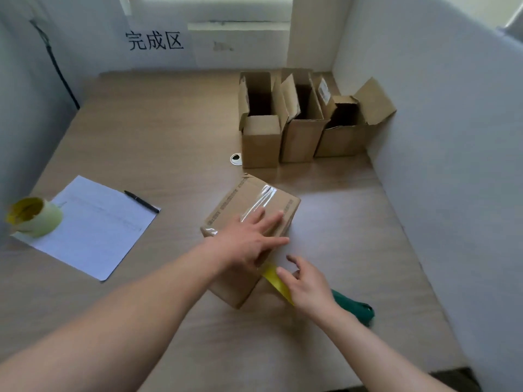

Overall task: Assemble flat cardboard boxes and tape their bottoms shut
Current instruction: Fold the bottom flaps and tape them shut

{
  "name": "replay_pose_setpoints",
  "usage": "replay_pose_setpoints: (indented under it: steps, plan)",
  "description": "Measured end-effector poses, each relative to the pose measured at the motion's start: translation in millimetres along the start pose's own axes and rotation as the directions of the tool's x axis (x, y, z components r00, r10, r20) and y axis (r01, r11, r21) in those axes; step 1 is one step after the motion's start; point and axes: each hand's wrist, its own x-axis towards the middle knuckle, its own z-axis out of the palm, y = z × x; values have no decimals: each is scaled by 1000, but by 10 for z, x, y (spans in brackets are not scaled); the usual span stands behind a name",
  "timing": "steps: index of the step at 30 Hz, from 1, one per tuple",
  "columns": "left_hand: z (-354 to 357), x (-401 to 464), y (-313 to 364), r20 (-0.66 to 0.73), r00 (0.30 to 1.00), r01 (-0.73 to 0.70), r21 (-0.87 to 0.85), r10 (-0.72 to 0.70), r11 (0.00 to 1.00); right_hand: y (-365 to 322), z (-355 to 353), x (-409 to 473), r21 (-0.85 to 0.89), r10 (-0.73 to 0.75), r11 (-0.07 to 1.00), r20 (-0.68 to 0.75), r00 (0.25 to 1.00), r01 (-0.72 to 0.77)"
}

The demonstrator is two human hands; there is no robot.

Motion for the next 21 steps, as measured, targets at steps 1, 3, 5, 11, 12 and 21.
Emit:
replay_pose_setpoints:
  steps: [1,3,5,11,12,21]
  plan:
    - [0,32,-10,-9,1000,-24,46,24,999,16,-8,-27,-16,-6,1000,14,1000,6]
    - [-8,66,-20,-41,997,-65,91,69,994,75,-26,-83,7,-17,1000,78,997,16]
    - [-19,71,-32,-55,993,-96,93,101,991,135,-69,-113,111,-22,994,181,983,2]
    - [31,-38,27,-107,981,-168,-46,162,985,36,-621,183,-299,-250,895,282,926,332]
    - [42,-70,31,-118,982,-161,-89,150,983,-24,-723,250,-444,-313,796,278,908,411]
    - [-88,103,73,-39,956,252,-401,-291,881,-387,-955,531,-555,-483,595,330,811,581]
